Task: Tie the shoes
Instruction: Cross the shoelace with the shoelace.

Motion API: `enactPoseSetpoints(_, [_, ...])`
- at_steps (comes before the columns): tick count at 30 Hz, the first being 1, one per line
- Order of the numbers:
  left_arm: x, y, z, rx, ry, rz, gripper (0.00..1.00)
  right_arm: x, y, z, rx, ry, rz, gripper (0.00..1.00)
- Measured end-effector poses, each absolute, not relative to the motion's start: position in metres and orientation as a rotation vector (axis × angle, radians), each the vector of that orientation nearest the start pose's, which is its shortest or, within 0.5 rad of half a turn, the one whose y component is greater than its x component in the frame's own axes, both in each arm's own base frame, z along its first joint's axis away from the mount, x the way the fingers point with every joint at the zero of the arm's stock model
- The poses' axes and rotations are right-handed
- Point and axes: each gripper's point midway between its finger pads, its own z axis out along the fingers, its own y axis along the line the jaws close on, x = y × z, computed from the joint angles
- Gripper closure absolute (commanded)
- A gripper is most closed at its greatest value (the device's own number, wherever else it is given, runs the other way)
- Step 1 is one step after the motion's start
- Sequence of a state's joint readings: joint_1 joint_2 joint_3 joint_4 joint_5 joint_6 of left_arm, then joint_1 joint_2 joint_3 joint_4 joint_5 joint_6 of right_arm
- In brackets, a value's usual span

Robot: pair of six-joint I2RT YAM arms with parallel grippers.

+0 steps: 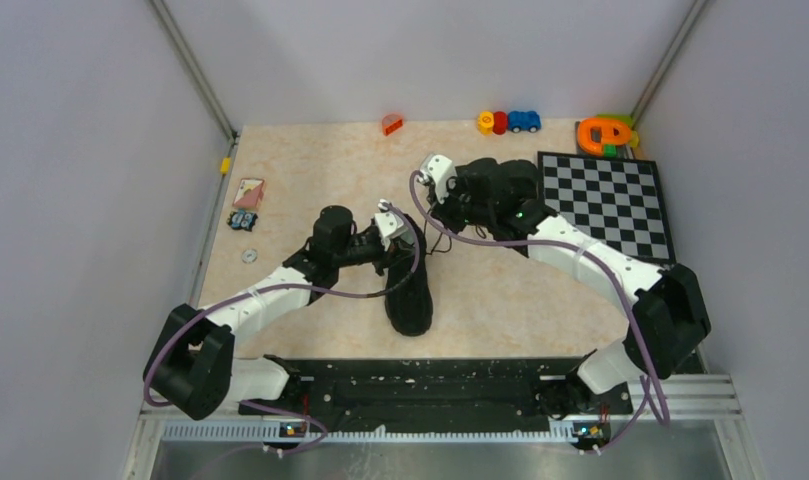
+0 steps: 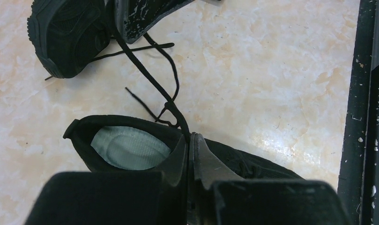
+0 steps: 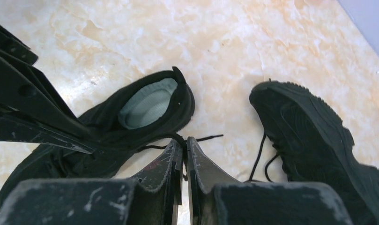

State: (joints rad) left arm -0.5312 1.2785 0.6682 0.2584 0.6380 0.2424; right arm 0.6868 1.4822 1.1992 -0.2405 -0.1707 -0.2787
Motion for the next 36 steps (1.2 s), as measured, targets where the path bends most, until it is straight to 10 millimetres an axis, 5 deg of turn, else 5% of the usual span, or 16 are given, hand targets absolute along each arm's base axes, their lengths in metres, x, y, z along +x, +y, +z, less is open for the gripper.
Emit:
enactPoseSetpoints(6, [0.272,-0.272,0.161,1.115,1.58,-0.802,1.0,0.331,0.307,0.221,-1.101,1.718,0.421,0.87])
enactPoseSetpoints(16, [0.273,-0.271,0.16,1.113,1.595,-0.797,1.0,0.3,0.277,0.267,-1.036,1.588,0.249,0.83])
enactPoseSetpoints(25, [0.274,-0.273,0.162,1.114,1.594,-0.797,1.0,0.306,0.268,0.28,-0.965,1.526,0.097,0.9])
enactPoseSetpoints(30, [0.275,-0.273,0.161,1.118,1.591,-0.784,1.0,0.313,0.27,0.273,-0.923,1.457,0.085,1.0])
enactPoseSetpoints(36, [0.278,-0.271,0.161,1.124,1.585,-0.76,1.0,0.32,0.281,0.273,-0.882,1.347,0.108,1.0])
